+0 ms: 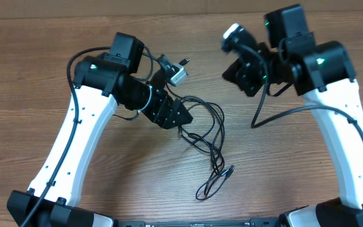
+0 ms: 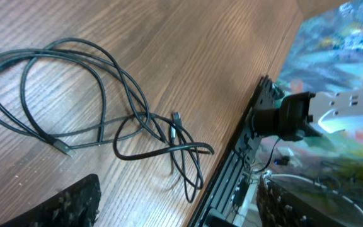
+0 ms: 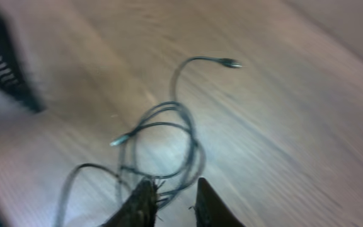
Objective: Untangle cables
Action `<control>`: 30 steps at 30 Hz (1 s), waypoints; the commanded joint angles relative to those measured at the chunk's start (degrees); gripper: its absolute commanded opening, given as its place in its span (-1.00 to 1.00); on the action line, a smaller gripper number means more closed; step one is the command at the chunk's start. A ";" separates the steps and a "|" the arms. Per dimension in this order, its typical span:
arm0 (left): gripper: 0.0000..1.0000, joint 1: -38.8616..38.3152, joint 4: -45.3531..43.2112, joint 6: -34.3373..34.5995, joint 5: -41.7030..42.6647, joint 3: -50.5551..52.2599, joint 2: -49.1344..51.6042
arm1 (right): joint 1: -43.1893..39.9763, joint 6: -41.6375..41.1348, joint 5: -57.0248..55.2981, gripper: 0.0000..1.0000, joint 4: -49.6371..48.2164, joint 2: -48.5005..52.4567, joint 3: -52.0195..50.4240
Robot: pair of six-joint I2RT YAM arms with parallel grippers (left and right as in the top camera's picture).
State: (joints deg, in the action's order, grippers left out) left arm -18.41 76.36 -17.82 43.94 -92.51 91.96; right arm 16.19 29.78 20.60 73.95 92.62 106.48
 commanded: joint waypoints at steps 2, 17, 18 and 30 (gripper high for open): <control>0.55 -3.63 -1.99 8.35 -4.72 1.62 0.17 | -6.10 -3.87 -1.29 -0.56 -3.15 0.22 -0.02; 0.99 -5.27 -5.95 65.59 -22.93 11.80 0.20 | -10.27 -6.45 3.26 -0.56 -4.70 0.20 -0.02; 0.98 -5.81 -7.58 68.30 -22.88 13.03 0.20 | -9.88 -6.45 3.28 -0.56 -4.57 0.20 -0.02; 0.64 -11.96 -28.68 89.72 -21.44 20.96 1.20 | -8.68 -6.45 4.17 -0.54 -3.85 0.20 -0.02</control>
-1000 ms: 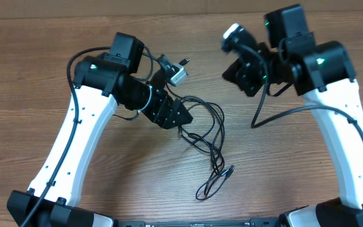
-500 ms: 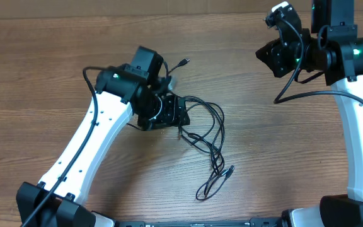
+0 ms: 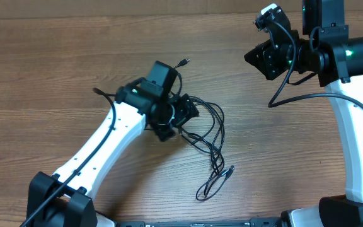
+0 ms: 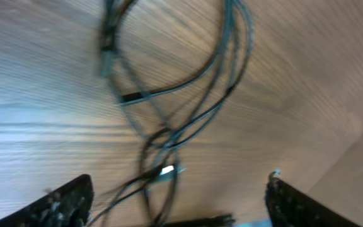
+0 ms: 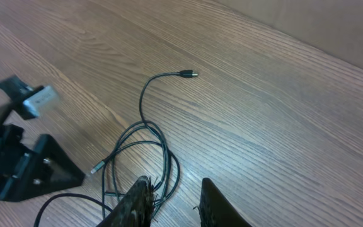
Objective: Untangle cables
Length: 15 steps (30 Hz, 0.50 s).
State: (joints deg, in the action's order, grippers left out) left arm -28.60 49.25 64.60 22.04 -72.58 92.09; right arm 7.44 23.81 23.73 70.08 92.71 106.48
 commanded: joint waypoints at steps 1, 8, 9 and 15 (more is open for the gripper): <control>0.57 -2.62 -2.58 8.31 0.42 1.07 1.55 | 0.07 -0.48 1.01 -0.54 0.09 0.11 -0.02; 0.02 -7.08 -5.62 11.28 1.38 1.09 6.12 | 0.07 -0.46 1.01 -0.54 0.09 0.11 -0.02; -0.20 -7.43 -5.62 11.30 2.58 1.09 6.88 | 0.07 -0.48 1.01 -0.54 0.13 0.11 -0.02; -0.73 -7.06 -5.79 11.69 7.10 1.09 9.38 | 0.04 -0.44 0.96 -0.54 0.52 0.11 -0.02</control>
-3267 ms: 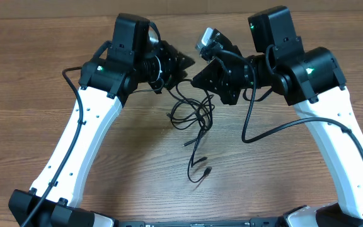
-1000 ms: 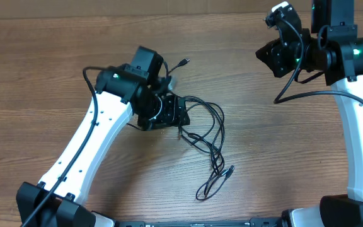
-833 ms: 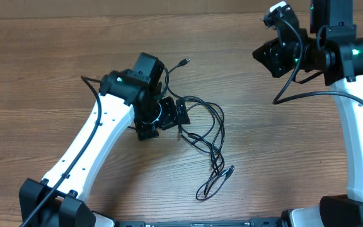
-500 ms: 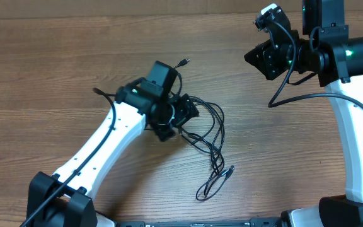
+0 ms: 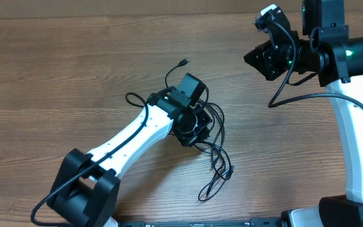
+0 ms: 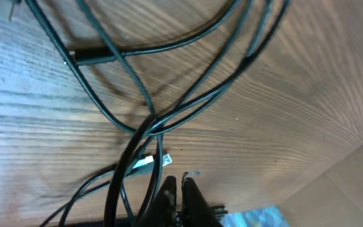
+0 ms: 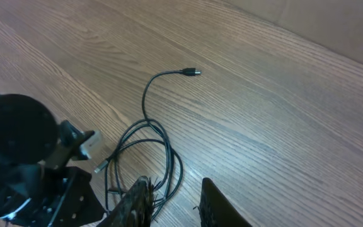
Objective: Untangle cables
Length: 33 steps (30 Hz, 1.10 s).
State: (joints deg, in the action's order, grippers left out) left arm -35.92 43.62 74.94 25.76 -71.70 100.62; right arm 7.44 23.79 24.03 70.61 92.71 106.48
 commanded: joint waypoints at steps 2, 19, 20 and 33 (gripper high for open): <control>0.06 1.18 -0.15 -0.42 3.96 0.20 0.87 | 0.07 -0.42 0.44 -0.54 0.00 0.11 -0.02; 0.94 16.39 15.78 -17.14 20.72 0.20 0.85 | -0.04 0.04 0.44 -0.53 -0.57 0.11 -0.02; 0.93 15.98 16.52 -17.11 20.85 0.20 0.85 | -0.04 0.04 0.44 -0.53 -0.59 0.11 -0.02; -0.92 8.33 -1.81 -8.20 22.25 0.17 0.85 | -0.04 0.00 0.48 -0.53 0.81 0.11 -0.02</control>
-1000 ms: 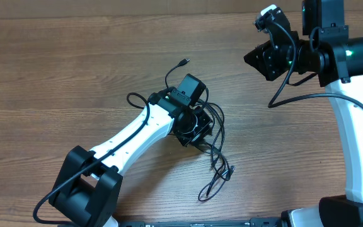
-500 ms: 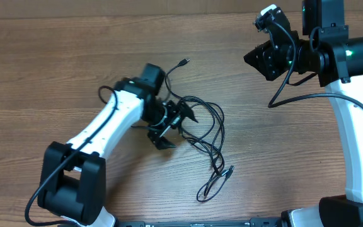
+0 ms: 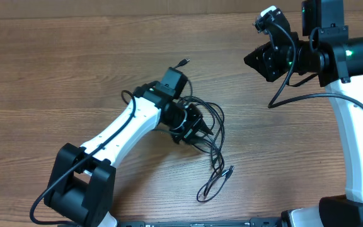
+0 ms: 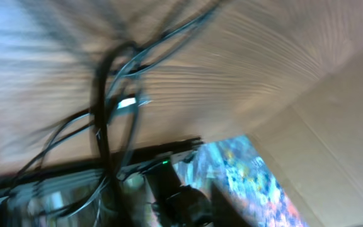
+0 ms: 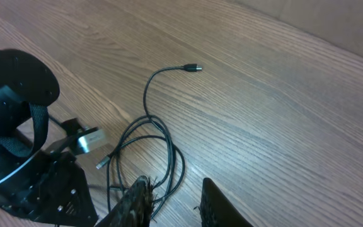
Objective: Untangle cables
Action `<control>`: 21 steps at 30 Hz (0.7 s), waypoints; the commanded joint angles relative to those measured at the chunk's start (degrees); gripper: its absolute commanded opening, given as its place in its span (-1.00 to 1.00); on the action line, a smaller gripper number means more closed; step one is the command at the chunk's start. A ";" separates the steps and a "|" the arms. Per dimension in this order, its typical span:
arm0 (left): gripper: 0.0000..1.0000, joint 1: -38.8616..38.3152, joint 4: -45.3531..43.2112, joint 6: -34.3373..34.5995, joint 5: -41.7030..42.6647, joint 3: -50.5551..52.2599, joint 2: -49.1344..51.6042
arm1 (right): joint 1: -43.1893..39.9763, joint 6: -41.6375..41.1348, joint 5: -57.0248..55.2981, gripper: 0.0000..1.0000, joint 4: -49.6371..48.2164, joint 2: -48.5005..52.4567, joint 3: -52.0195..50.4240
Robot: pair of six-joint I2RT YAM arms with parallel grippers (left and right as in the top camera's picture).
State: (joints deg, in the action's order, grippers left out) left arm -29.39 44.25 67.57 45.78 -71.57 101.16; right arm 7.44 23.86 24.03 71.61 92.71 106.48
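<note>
Thin black cables (image 3: 216, 120) lie tangled at mid-table, with one plug end (image 3: 184, 62) at the back and another end (image 3: 230, 169) toward the front. My left gripper (image 3: 191, 125) is down in the tangle's left side. In the blurred left wrist view, dark strands (image 4: 101, 120) run close past the camera to the bottom edge, and the fingers themselves cannot be made out. My right gripper (image 3: 251, 60) hangs high at the back right; its fingers (image 5: 140, 202) stand a little apart with nothing between them, above the cable loops (image 5: 169, 151).
The left arm's white link (image 3: 118, 135) stretches across the table's left half from the front. A loose cable from the right arm (image 3: 282, 104) hangs down at the right. A cardboard wall borders the table's far edge (image 5: 333, 25).
My left wrist has turned and shifted slightly left, and its view is now blurred and tilted toward the table's edge, with strands close to the camera. The right arm has not moved.
My left gripper first hung open beside the tangle while the right arm stood nearer the centre. The right arm then stood at the back right, and the left gripper was wide open over the cables. Later its fingers were shut among the strands, and now the wrist has turned.
</note>
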 commanded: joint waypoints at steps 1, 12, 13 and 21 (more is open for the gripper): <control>-0.92 2.95 -3.76 -3.15 3.15 0.02 0.31 | -0.04 -0.04 0.48 -0.53 -0.22 0.11 -0.02; -0.92 18.71 -4.13 -32.92 29.59 -6.12 -0.83 | -0.04 0.22 0.76 -0.45 0.66 0.11 -0.02; -0.92 19.67 -3.04 -35.19 29.44 -6.91 -1.51 | -0.04 0.24 1.20 -0.44 1.05 0.11 -0.02; -0.92 24.37 3.41 -42.77 29.24 -13.86 -9.86 | 0.02 0.59 9.70 0.00 6.95 0.33 -2.10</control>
State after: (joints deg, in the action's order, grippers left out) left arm -6.02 47.44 30.35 71.68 -81.08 96.82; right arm 7.44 24.05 28.82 78.41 92.71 106.00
